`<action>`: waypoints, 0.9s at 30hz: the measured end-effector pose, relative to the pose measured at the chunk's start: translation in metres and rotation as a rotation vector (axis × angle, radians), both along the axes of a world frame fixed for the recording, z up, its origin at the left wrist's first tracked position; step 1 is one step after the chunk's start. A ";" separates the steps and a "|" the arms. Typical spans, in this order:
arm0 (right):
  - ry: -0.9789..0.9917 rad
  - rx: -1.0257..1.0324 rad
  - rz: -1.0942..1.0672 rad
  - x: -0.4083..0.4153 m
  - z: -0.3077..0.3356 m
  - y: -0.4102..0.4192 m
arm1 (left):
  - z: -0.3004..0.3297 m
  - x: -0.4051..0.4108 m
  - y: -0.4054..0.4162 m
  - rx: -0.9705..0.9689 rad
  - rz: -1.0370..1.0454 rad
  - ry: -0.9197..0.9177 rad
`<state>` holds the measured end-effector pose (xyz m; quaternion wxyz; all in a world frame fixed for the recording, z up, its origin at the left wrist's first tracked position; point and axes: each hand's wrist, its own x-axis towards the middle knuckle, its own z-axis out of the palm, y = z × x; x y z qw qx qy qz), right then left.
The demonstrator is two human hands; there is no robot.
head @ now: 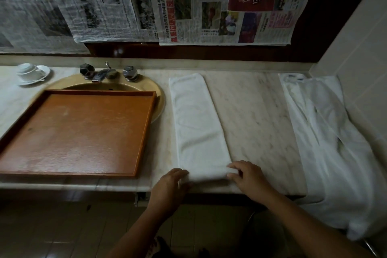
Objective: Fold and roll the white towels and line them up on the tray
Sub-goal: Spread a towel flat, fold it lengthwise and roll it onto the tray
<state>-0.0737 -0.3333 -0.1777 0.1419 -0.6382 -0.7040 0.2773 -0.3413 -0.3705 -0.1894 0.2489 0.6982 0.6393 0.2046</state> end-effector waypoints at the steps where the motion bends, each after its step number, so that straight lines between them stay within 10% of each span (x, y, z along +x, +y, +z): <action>1: 0.023 -0.086 -0.023 -0.001 0.007 0.007 | 0.001 -0.002 0.007 -0.062 0.016 -0.012; 10: -0.175 -0.281 -0.133 -0.018 0.021 0.048 | 0.009 -0.005 0.047 -0.275 0.090 0.016; 20: -0.488 0.568 0.216 -0.010 -0.024 -0.004 | -0.018 0.002 0.014 0.398 -0.161 0.313; 27: -0.065 0.227 0.060 -0.001 -0.023 -0.021 | -0.011 0.005 -0.013 0.101 0.024 -0.101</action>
